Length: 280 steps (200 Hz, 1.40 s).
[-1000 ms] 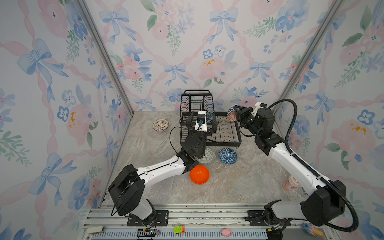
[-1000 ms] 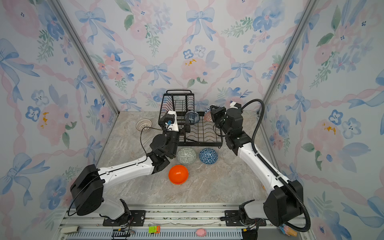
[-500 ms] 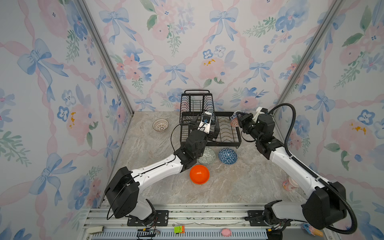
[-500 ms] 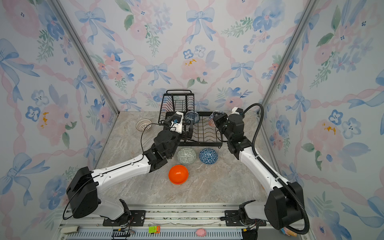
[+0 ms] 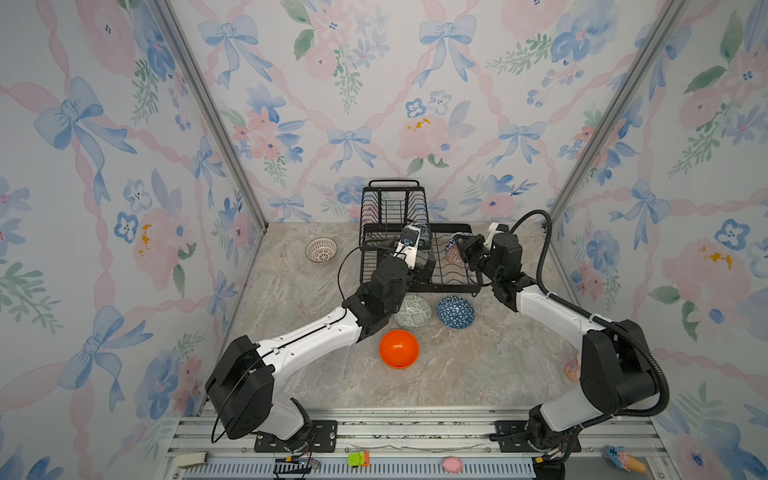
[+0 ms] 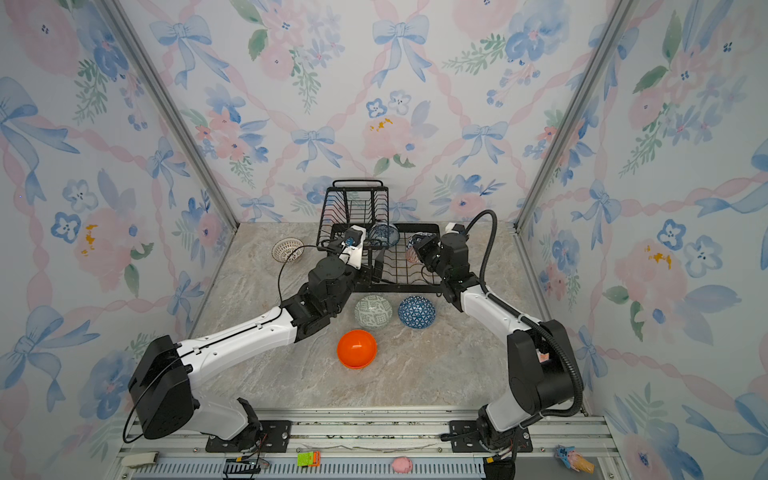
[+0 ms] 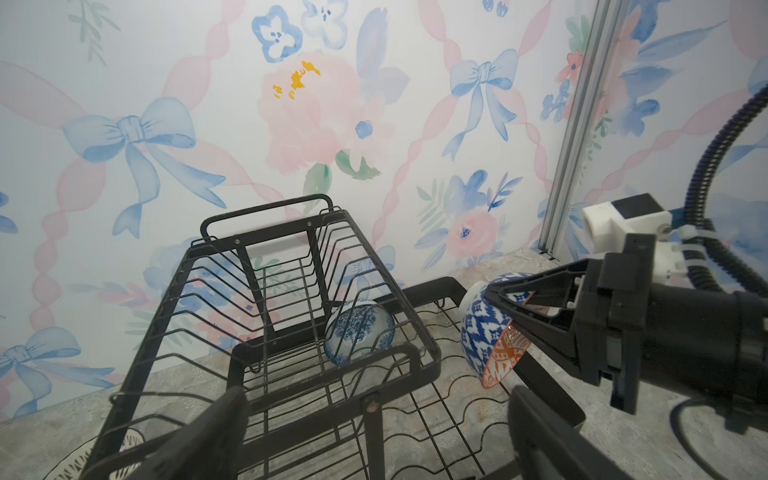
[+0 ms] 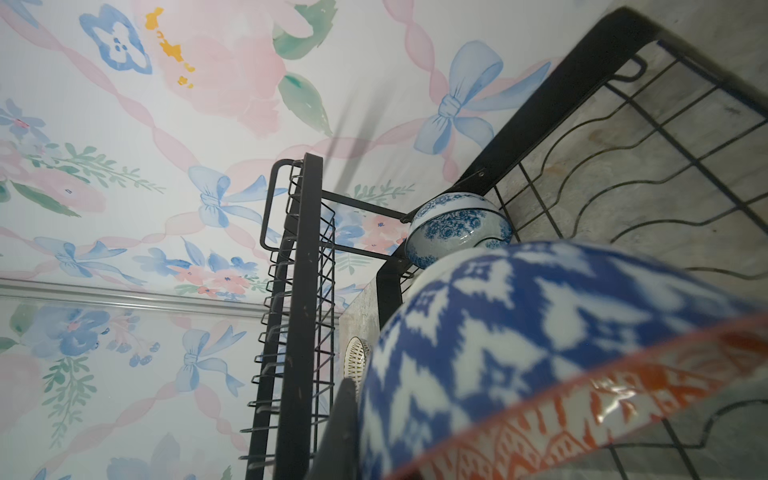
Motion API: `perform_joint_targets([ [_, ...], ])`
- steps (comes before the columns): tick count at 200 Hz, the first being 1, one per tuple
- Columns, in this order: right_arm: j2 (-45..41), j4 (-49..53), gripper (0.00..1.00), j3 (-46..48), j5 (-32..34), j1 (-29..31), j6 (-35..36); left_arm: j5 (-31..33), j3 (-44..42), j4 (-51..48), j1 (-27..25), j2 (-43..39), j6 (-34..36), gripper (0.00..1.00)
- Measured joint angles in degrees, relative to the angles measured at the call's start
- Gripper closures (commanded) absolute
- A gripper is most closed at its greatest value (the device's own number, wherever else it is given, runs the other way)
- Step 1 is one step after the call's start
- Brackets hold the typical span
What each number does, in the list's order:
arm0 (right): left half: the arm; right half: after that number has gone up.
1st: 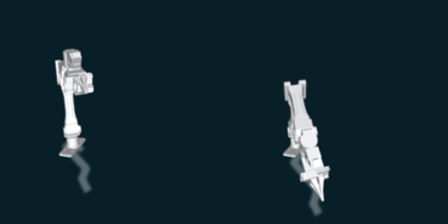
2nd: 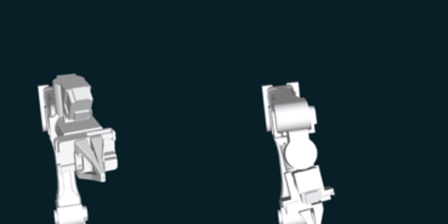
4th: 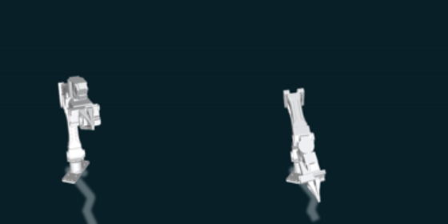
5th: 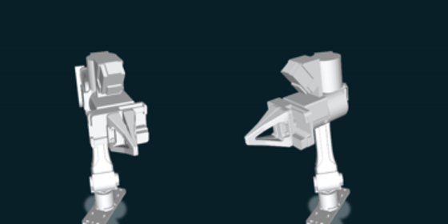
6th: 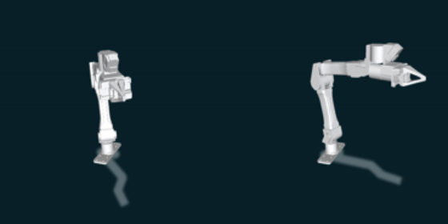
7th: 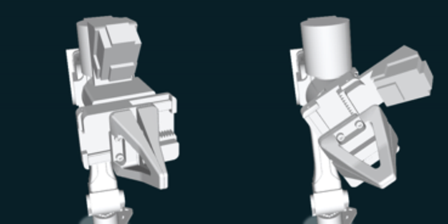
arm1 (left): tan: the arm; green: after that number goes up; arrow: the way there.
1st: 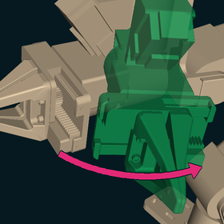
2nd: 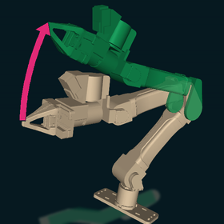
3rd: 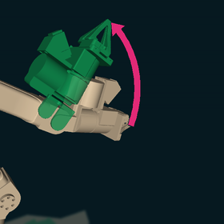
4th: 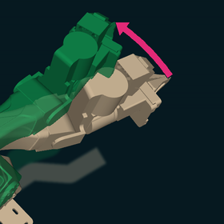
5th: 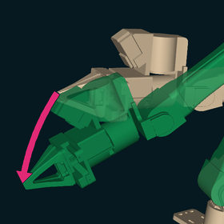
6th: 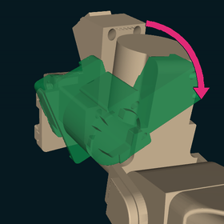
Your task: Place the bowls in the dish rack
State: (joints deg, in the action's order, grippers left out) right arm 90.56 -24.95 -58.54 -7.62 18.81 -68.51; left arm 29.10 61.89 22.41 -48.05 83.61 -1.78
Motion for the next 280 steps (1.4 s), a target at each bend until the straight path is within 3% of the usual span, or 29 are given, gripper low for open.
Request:
perform_joint_targets([
  [131, 20.1, -9.8, 1.0, -8.7, -4.0, 2.3, -4.3, -2.8, -0.3, -1.6, 2.2, 0.0, -2.0, 0.02],
  [280, 32.2, -14.1, 1.0, -21.0, -5.3, 4.3, -8.6, -4.2, -1.1, -1.8, 3.7, 0.3, -2.4, 0.02],
])
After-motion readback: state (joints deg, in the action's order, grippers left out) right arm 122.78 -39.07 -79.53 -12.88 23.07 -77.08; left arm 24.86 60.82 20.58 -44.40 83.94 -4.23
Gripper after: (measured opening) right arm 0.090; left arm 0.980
